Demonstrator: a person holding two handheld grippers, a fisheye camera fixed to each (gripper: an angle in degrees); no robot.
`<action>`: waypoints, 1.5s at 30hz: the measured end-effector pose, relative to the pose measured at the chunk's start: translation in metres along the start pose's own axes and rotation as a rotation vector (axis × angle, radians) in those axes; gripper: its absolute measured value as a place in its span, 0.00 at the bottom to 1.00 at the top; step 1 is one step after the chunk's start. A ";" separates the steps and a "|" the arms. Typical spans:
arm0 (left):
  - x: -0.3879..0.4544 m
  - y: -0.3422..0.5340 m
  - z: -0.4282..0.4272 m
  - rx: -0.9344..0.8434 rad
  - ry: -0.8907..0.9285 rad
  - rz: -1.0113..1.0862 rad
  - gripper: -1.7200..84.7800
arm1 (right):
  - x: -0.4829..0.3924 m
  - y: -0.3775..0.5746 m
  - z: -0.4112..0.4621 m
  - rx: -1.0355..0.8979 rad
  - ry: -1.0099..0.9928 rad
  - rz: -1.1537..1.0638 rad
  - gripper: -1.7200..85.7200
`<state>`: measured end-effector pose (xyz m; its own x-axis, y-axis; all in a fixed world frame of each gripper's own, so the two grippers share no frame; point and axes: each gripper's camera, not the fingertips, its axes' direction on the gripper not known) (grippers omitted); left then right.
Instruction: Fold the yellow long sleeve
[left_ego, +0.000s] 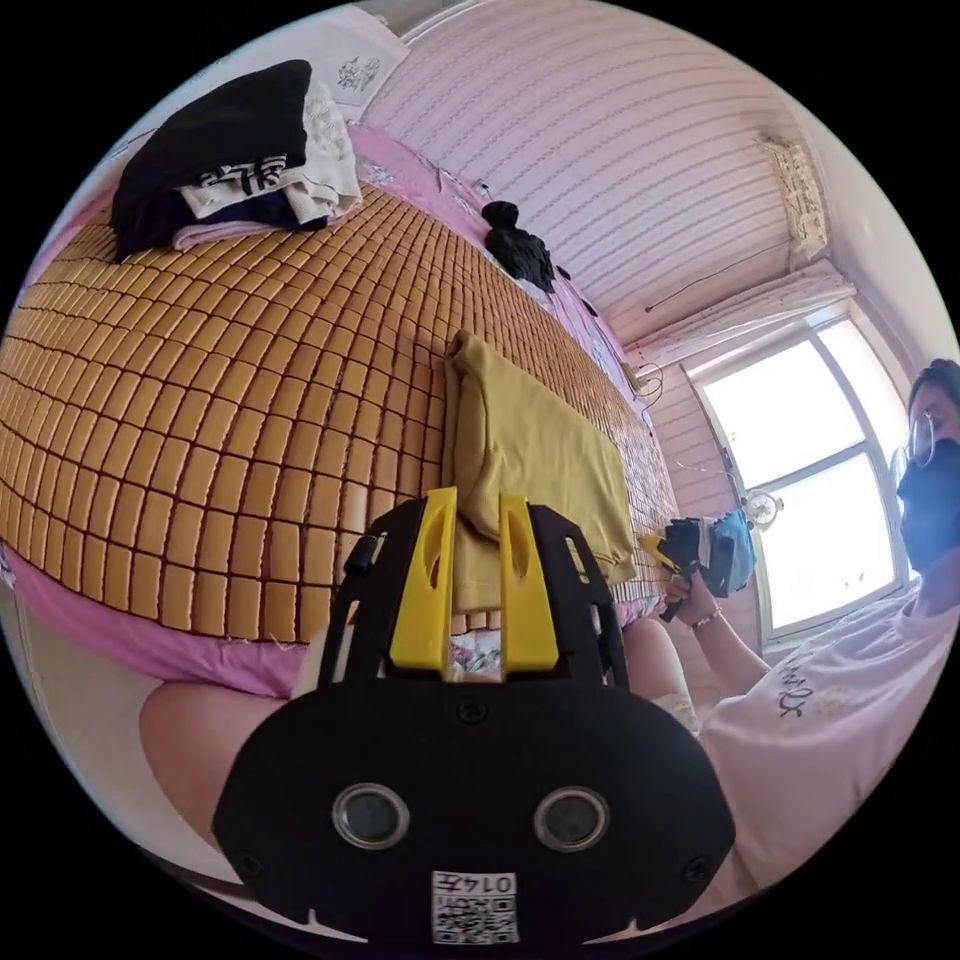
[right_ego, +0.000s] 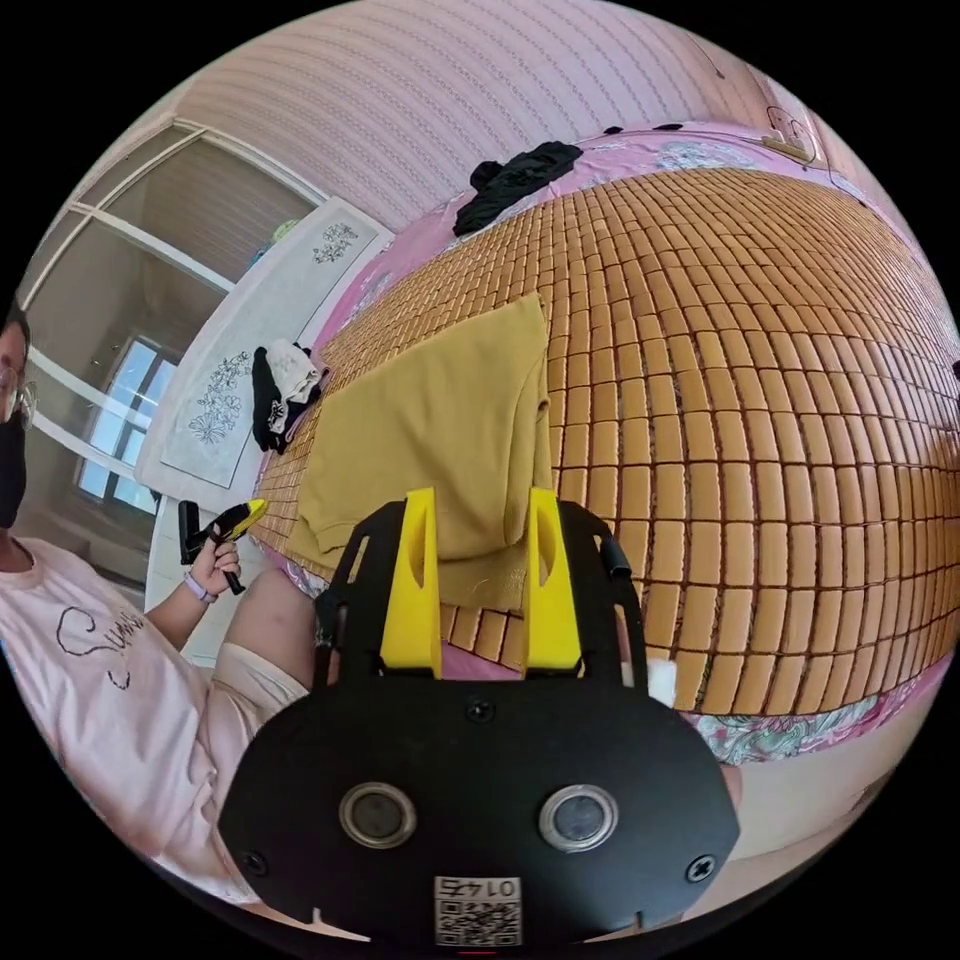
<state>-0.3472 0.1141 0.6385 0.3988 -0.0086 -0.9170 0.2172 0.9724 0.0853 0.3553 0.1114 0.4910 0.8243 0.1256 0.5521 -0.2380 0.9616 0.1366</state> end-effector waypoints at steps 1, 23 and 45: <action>0.003 -0.002 0.011 -0.001 0.004 -0.019 0.13 | -0.005 -0.006 0.012 -0.029 0.045 -0.002 0.17; 0.037 0.054 0.099 -0.198 -0.109 0.031 0.07 | -0.047 -0.020 0.080 -0.135 0.178 0.023 0.05; 0.222 0.201 0.266 -0.357 -0.309 0.933 0.01 | -0.264 -0.177 0.292 -0.578 0.464 -0.815 0.01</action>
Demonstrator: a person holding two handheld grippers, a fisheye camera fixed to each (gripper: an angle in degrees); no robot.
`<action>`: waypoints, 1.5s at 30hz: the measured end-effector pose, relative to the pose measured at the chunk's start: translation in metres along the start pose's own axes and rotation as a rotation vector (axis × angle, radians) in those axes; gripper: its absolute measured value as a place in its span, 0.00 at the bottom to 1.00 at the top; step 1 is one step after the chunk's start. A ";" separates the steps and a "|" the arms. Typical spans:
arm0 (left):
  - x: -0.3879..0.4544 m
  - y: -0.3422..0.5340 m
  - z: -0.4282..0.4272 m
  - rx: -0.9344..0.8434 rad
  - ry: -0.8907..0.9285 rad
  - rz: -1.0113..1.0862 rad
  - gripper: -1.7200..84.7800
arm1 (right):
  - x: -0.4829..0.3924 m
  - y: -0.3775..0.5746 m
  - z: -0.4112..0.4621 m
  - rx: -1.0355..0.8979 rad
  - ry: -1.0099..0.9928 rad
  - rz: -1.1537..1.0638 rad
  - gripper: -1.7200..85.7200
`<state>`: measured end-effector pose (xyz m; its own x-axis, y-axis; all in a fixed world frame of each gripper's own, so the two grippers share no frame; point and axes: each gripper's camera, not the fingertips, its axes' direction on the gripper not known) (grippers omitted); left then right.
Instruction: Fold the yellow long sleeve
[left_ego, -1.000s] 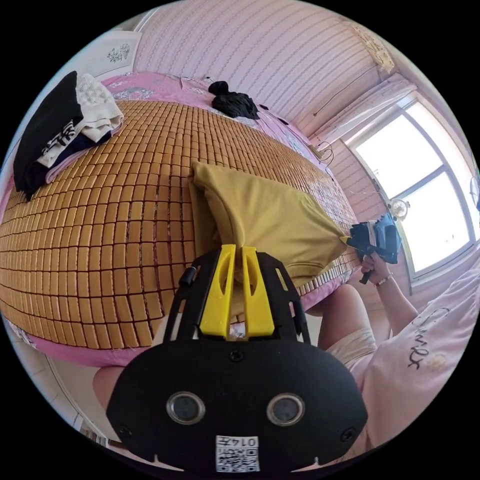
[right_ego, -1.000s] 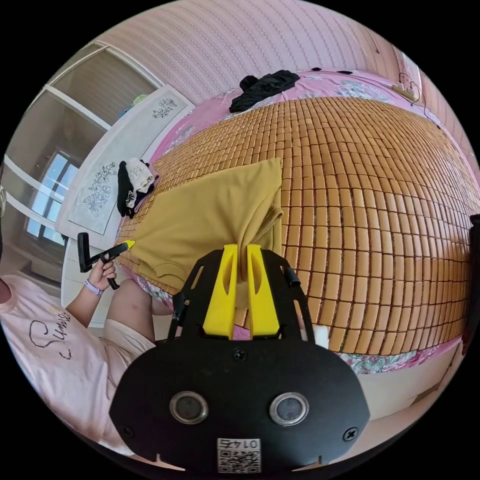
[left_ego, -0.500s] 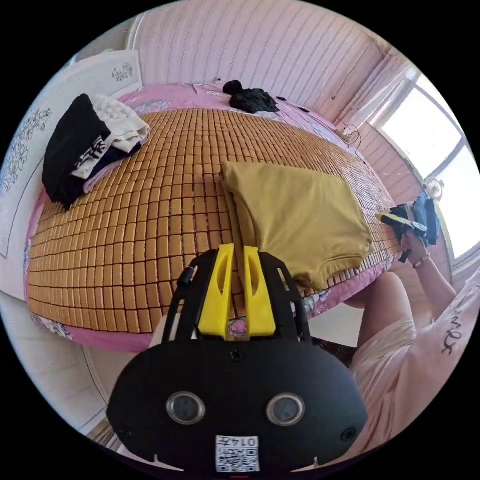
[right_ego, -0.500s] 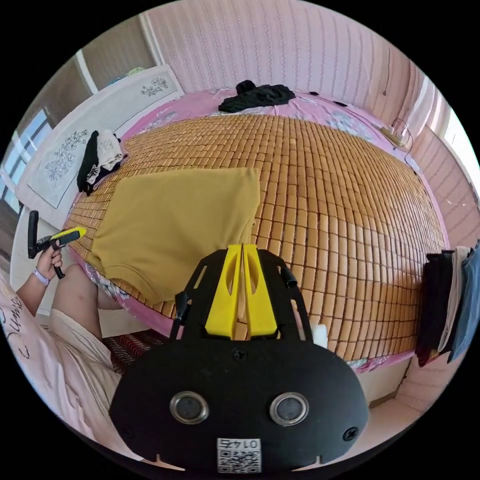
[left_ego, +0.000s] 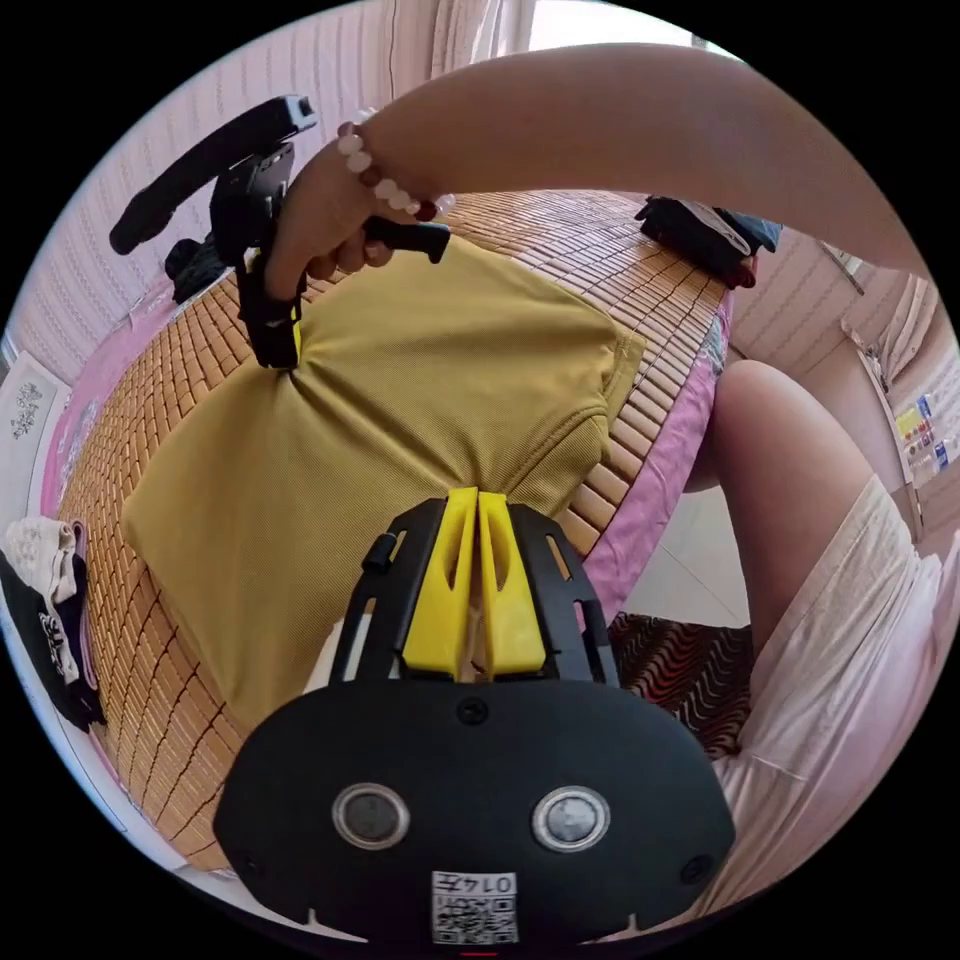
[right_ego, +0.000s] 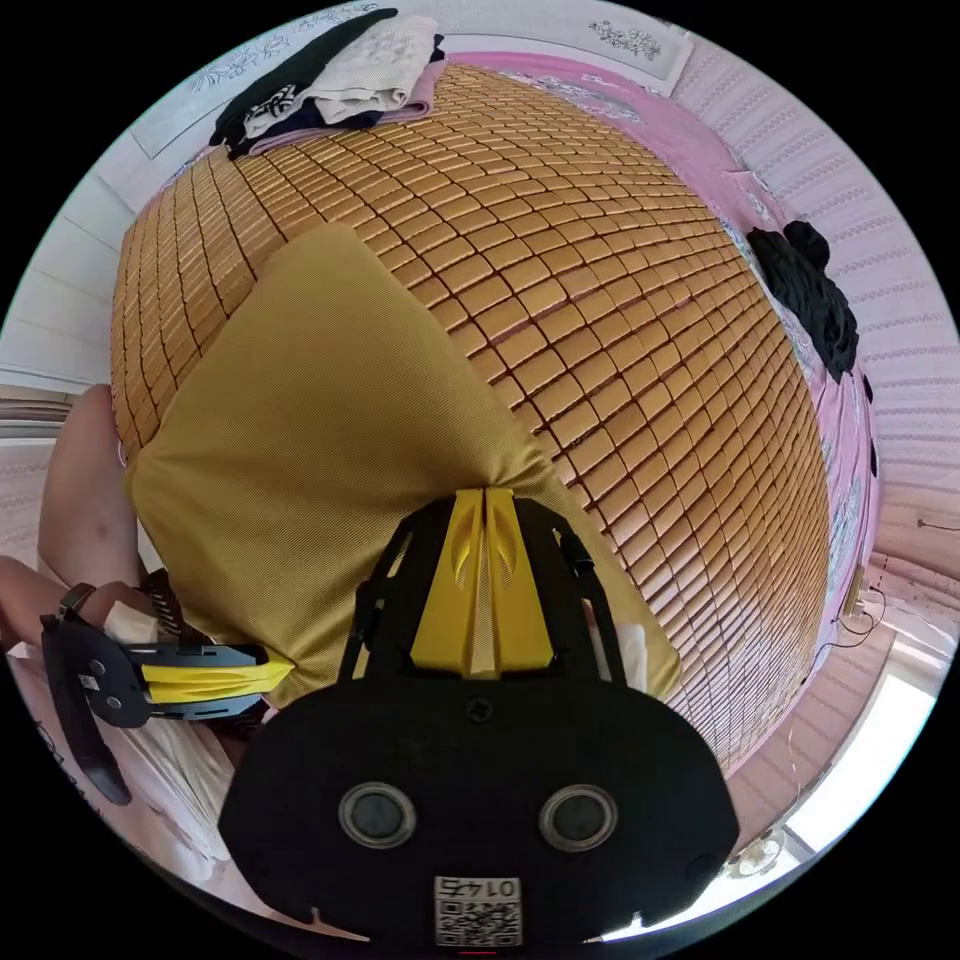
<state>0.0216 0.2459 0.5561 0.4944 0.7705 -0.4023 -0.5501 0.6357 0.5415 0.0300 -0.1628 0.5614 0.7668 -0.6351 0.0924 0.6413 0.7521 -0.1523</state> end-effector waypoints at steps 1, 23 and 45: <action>0.004 0.002 0.002 0.000 0.004 0.008 0.01 | 0.003 -0.004 -0.005 -0.049 -0.015 -0.052 0.01; 0.068 0.047 -0.007 0.282 0.222 0.014 0.12 | 0.091 0.381 0.017 0.385 -0.407 0.793 0.16; 0.164 0.087 -0.093 0.143 0.117 0.287 0.08 | 0.065 0.550 0.035 0.831 -0.961 1.121 0.23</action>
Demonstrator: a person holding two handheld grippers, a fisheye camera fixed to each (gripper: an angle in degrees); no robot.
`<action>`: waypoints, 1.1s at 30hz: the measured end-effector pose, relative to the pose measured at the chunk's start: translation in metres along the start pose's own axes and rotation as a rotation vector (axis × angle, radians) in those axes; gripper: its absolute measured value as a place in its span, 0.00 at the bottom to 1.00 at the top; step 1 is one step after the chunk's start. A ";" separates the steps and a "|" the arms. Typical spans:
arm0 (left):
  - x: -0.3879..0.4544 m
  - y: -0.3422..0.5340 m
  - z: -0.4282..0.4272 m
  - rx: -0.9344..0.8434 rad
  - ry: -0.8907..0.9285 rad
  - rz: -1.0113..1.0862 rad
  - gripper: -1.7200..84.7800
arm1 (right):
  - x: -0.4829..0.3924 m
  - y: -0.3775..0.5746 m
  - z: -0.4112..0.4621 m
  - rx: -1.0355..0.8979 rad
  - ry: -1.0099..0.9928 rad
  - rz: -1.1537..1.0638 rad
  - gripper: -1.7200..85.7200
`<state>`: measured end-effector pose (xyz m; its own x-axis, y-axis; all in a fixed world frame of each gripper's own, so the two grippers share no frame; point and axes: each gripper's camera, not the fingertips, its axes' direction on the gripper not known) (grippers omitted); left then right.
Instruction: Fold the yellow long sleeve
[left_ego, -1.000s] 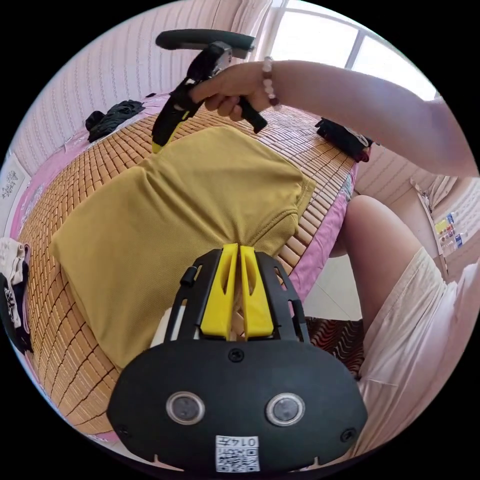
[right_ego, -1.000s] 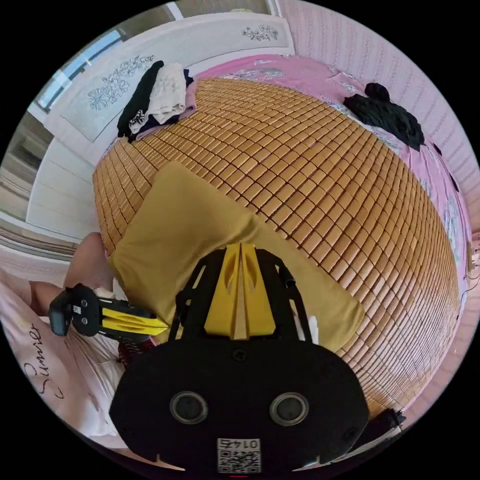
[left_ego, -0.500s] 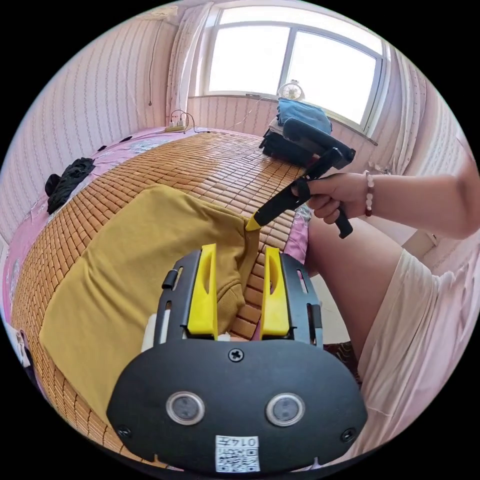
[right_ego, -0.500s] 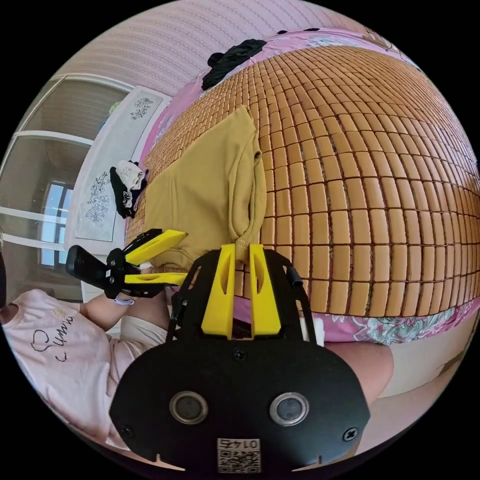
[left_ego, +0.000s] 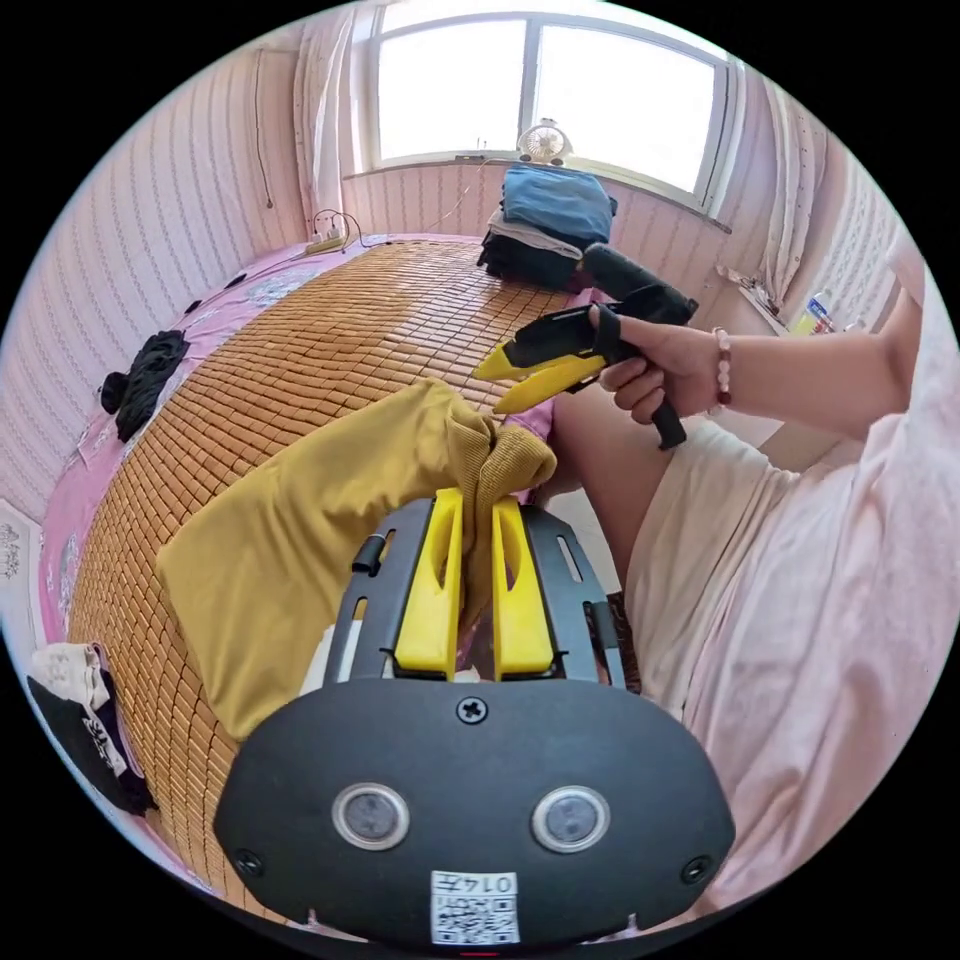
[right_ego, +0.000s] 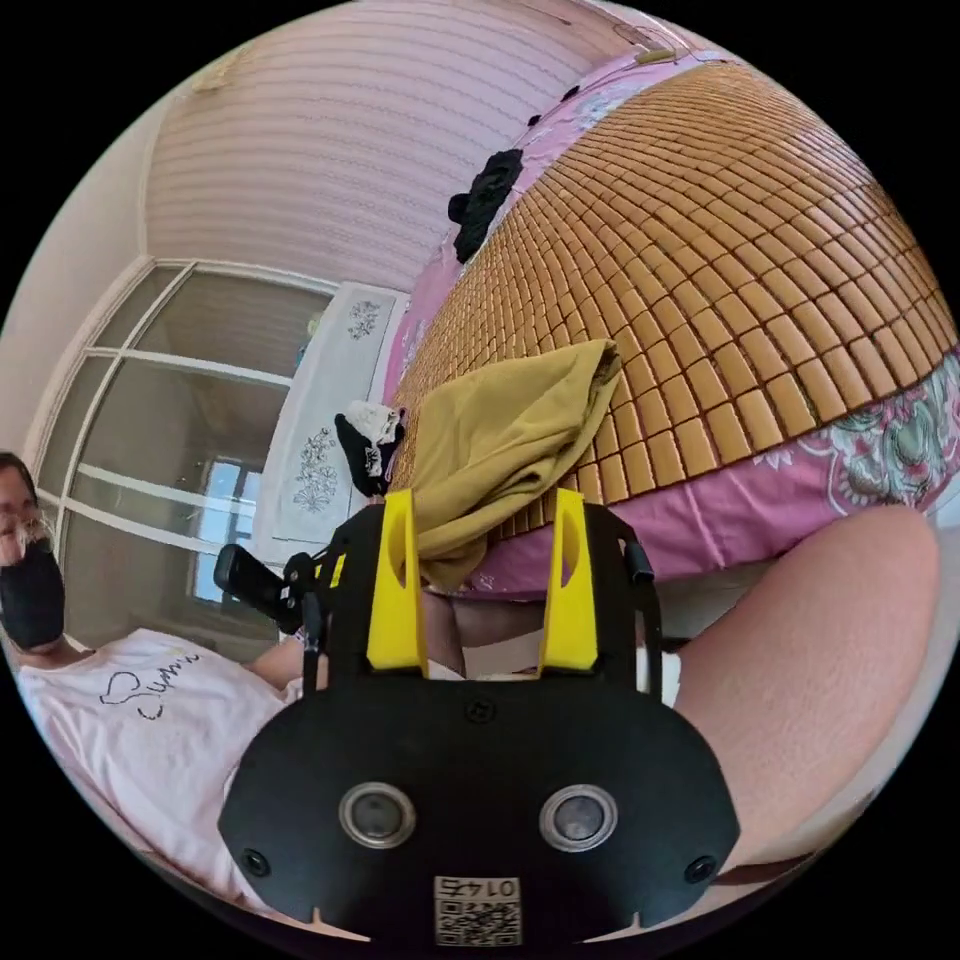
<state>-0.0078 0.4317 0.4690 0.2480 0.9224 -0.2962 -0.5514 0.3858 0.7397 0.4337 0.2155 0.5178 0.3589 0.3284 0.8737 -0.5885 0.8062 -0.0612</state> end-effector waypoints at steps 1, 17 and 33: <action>0.004 0.007 -0.011 0.001 -0.020 0.004 0.08 | 0.013 0.000 0.000 0.059 -0.015 0.084 0.23; -0.027 0.069 -0.091 0.172 0.044 -0.245 0.08 | -0.028 0.007 -0.058 0.060 -0.036 -0.033 0.06; -0.197 0.176 -0.108 0.237 -0.088 -1.100 0.01 | -0.238 -0.096 0.197 -0.426 0.429 -0.594 0.10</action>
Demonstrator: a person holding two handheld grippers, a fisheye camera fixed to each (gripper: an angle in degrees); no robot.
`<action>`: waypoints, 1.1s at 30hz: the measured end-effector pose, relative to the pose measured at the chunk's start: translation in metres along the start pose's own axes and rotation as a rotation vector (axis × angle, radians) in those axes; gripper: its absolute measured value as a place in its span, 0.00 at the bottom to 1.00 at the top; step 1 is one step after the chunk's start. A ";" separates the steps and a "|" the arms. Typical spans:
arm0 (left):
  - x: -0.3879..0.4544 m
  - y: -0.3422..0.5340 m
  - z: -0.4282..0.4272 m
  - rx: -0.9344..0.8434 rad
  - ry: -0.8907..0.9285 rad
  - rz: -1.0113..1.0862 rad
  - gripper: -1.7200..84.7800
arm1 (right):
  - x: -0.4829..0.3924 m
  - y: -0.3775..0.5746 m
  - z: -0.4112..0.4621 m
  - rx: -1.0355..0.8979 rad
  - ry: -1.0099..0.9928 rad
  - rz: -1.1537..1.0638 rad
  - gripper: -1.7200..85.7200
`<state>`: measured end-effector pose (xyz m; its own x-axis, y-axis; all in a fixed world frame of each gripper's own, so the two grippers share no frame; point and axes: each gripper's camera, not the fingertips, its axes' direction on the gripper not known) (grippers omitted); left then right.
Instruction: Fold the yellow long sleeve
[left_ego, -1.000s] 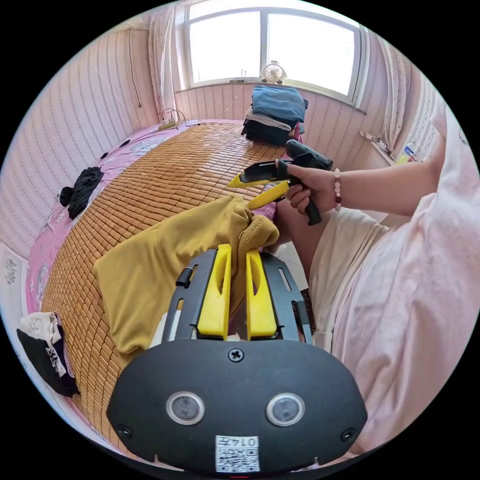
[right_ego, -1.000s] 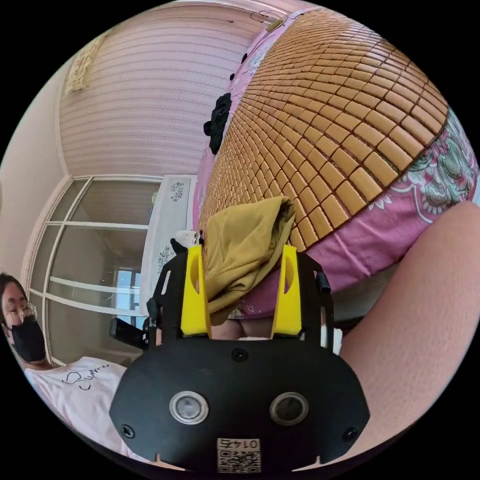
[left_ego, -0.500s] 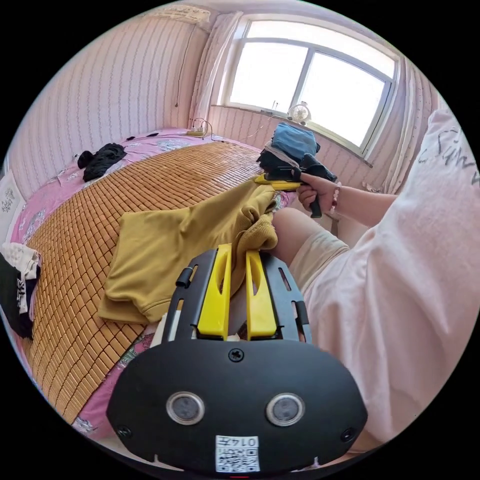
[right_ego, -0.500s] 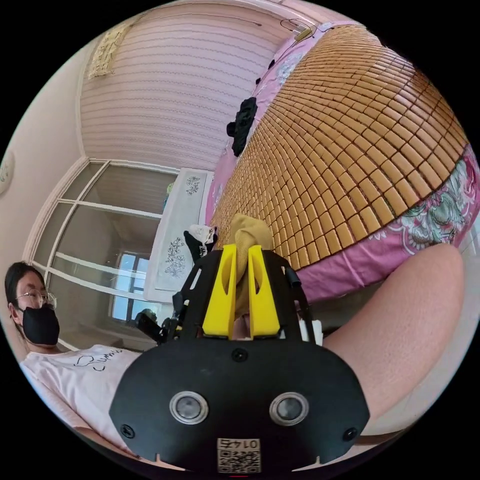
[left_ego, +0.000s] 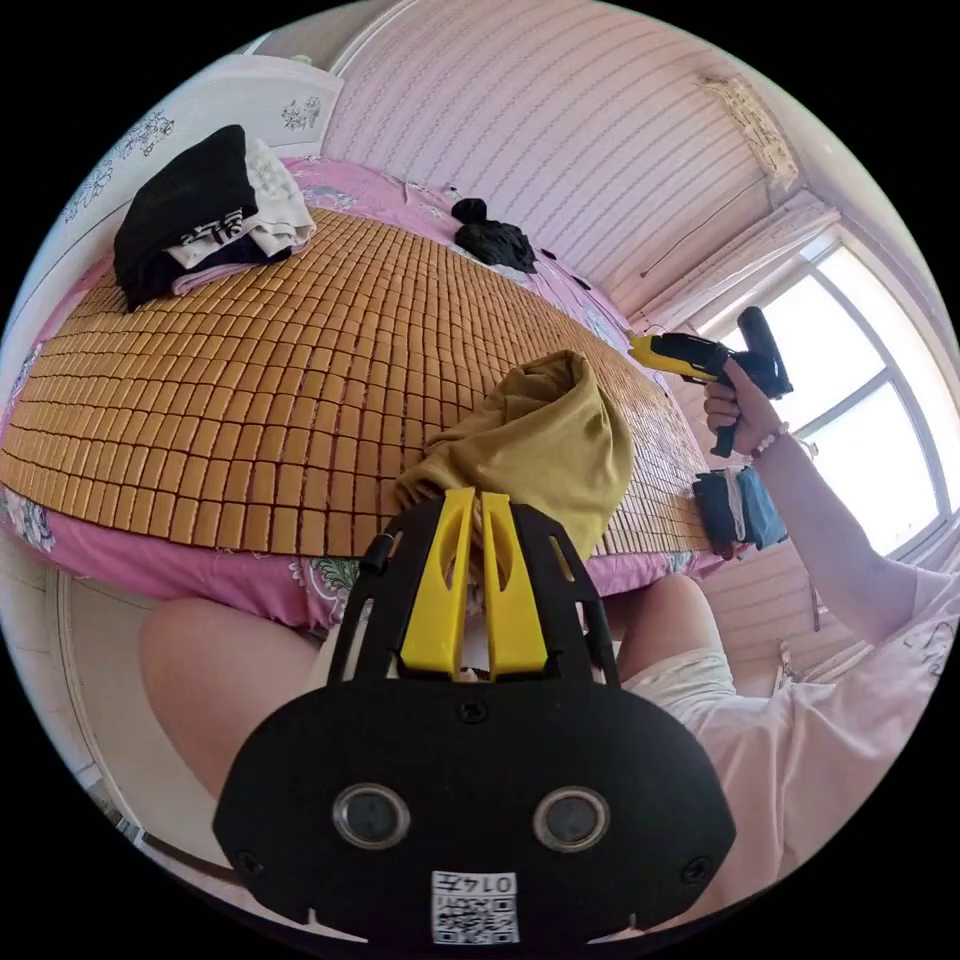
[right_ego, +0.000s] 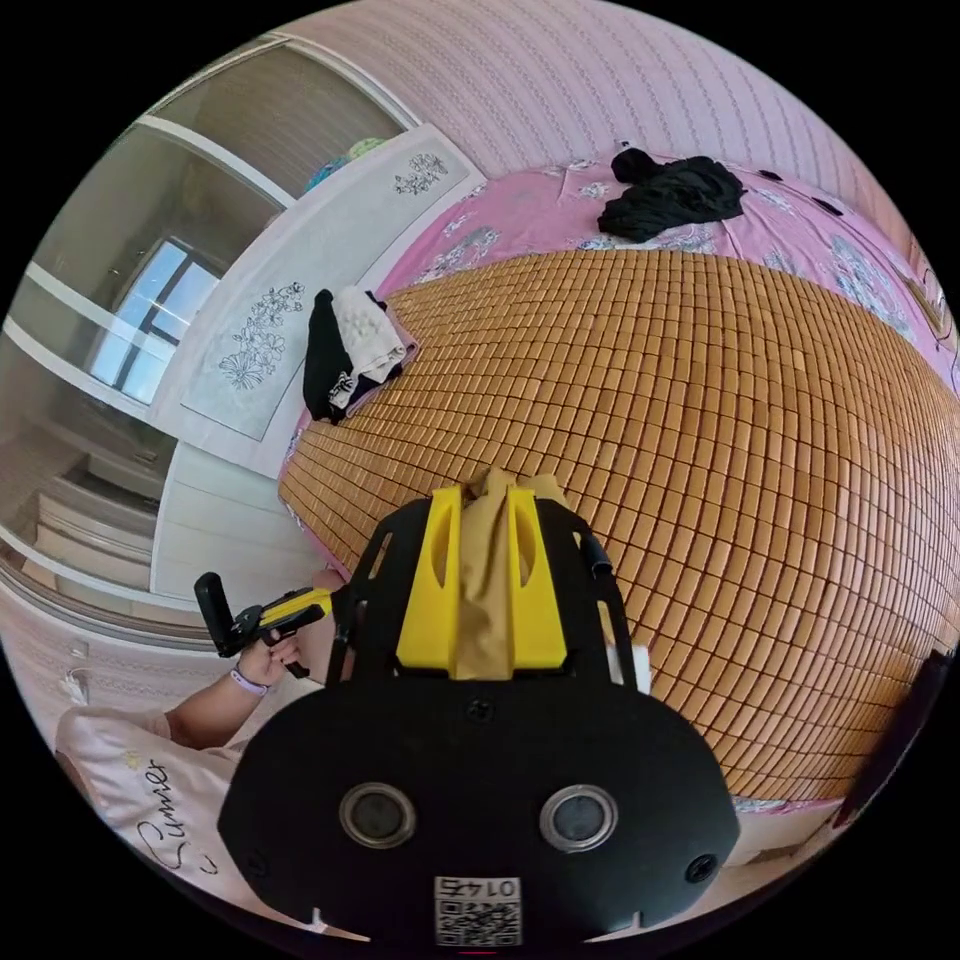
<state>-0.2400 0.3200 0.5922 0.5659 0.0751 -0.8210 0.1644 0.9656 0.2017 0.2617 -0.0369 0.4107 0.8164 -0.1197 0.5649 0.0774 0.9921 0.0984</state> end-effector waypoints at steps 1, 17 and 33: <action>-0.006 -0.005 0.003 -0.018 -0.026 -0.011 0.01 | -0.004 0.004 0.003 0.014 -0.014 -0.036 0.10; 0.060 -0.091 0.089 -0.076 -0.307 0.383 0.10 | -0.065 -0.005 0.092 0.001 0.307 -0.316 0.15; -0.013 -0.142 0.120 -0.169 -0.091 0.024 0.09 | 0.010 -0.058 0.115 -0.070 0.022 -0.031 0.10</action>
<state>-0.1740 0.1522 0.6387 0.6397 0.0837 -0.7640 0.0163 0.9924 0.1223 0.1996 -0.0999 0.5043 0.8252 -0.1502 0.5445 0.1418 0.9882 0.0578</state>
